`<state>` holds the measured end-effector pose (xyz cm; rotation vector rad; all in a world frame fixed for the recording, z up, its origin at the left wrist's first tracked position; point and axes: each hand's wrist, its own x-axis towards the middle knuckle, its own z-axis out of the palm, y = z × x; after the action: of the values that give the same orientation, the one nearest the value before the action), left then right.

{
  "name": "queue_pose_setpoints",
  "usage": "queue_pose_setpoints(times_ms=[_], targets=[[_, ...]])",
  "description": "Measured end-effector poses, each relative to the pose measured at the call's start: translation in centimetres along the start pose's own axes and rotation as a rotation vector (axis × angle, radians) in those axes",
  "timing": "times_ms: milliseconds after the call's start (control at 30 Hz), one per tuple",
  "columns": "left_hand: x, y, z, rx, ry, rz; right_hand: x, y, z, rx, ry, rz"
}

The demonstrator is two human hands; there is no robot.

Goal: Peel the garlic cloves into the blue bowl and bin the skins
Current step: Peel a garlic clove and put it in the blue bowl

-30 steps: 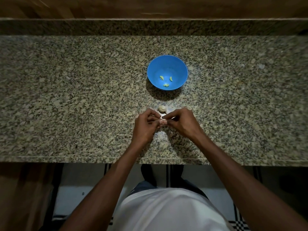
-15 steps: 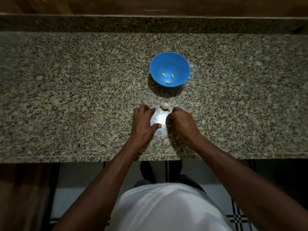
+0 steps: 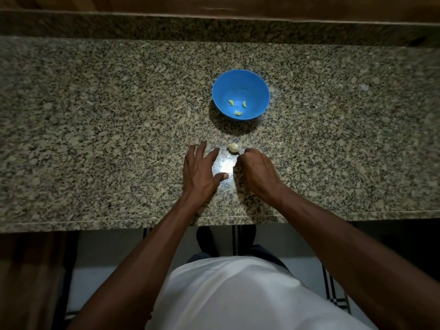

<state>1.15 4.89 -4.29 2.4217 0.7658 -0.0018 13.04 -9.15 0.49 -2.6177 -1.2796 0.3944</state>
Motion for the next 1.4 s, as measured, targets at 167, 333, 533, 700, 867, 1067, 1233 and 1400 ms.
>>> queue_pose_setpoints(times_ms=[167,333,533,700,867,1067,1233,1400], targets=[[-0.1,0.3,0.1,0.008,0.006,-0.009,0.4,-0.3,-0.1,-0.089,-0.029,-0.066],[-0.1,0.4,0.2,0.010,0.006,-0.008,0.6,-0.8,-0.7,-0.139,-0.075,-0.128],[-0.1,0.4,0.3,0.010,0.002,0.000,1.4,-0.8,-0.4,-0.172,-0.113,-0.124],[-0.2,0.5,0.0,-0.023,-0.013,-0.028,2.0,-1.2,-0.2,-0.183,-0.137,-0.158],[-0.4,0.5,0.0,-0.056,-0.014,-0.027,1.3,0.5,0.6,-0.017,-0.010,-0.103],[-0.9,1.3,-0.8,-0.306,0.119,0.003,-0.8,2.6,-0.3,1.130,-0.045,0.482],[-1.7,4.2,-1.8,-0.671,0.026,-0.068,-2.3,2.5,-0.8,1.420,-0.135,0.472],[-1.9,5.5,-1.9,-0.695,0.059,-0.050,-2.3,2.7,-1.6,1.389,-0.154,0.409]])
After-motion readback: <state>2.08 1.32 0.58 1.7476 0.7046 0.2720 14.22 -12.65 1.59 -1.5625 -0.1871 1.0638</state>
